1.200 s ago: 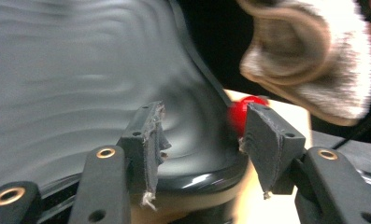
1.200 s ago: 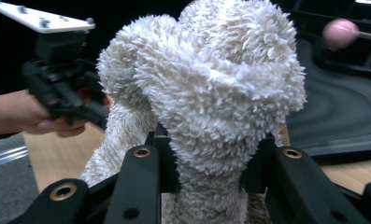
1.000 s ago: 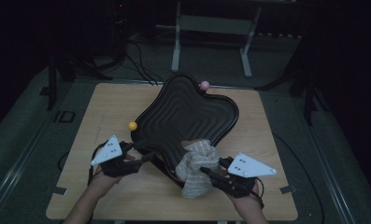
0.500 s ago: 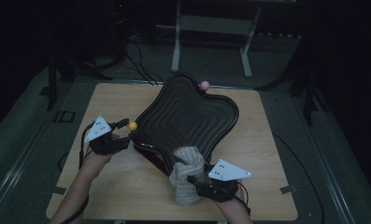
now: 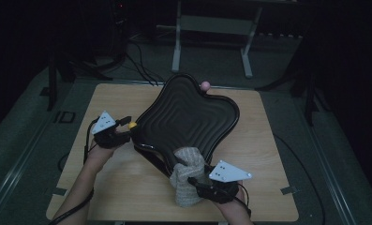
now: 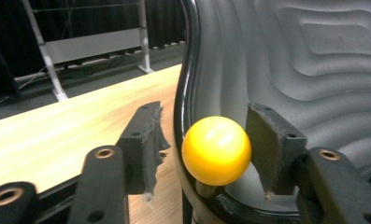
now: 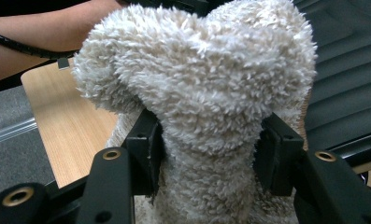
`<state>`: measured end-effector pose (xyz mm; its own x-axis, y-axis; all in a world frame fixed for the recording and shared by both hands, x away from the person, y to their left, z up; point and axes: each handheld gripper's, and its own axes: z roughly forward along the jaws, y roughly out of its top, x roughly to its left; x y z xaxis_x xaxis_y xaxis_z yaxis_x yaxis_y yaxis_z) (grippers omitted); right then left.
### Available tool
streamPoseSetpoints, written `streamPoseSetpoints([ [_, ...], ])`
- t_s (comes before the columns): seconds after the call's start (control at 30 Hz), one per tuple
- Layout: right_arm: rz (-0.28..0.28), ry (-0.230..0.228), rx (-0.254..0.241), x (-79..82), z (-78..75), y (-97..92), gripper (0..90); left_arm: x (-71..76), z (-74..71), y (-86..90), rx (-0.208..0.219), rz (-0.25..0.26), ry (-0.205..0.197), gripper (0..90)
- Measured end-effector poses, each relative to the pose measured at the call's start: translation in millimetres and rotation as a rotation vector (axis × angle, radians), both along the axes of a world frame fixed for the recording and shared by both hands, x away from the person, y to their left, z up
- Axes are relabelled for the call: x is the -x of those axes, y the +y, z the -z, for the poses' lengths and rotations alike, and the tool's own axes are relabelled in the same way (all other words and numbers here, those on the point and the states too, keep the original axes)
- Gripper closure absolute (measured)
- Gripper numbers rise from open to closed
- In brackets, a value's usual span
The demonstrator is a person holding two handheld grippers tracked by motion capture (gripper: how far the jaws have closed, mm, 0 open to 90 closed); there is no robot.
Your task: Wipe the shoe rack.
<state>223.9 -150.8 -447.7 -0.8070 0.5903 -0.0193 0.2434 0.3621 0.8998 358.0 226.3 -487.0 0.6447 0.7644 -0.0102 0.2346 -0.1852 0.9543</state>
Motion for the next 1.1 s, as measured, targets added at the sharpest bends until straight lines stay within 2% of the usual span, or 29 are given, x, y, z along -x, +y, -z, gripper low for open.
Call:
streamPoseSetpoints([
  [0.07, 0.001, -0.001, 0.003, 0.0, -0.2, 0.3, 49.1, -0.3, 0.5, -0.9, 0.005, 0.012, -0.001, 51.6],
  [0.17, 0.001, -0.001, 0.003, 0.0, -0.1, 0.3, 49.2, -0.3, 2.3, -3.5, -0.010, 0.013, -0.010, 57.8],
  [0.27, 0.001, -0.003, 0.005, 0.1, 0.0, 0.5, 49.5, 0.6, 3.8, -3.8, -0.008, 0.009, -0.023, 58.3],
  [0.33, 0.002, -0.005, 0.011, 0.1, -0.3, 0.9, 49.7, 0.5, 4.0, -3.3, 0.004, 0.010, -0.015, 58.6],
  [0.53, -0.002, -0.009, 0.022, -1.0, -1.0, 0.4, 50.3, 2.9, 3.1, -2.5, 0.002, 0.006, -0.005, 58.9],
  [0.8, 0.006, -0.007, 0.029, -5.5, -1.7, -3.8, 50.7, 12.2, 4.5, 0.1, 0.006, -0.004, -0.015, 59.0],
  [1.1, 0.025, -0.004, 0.030, -12.1, -2.3, -10.9, 51.0, 22.6, 5.2, 1.9, 0.018, -0.006, -0.009, 59.0],
])
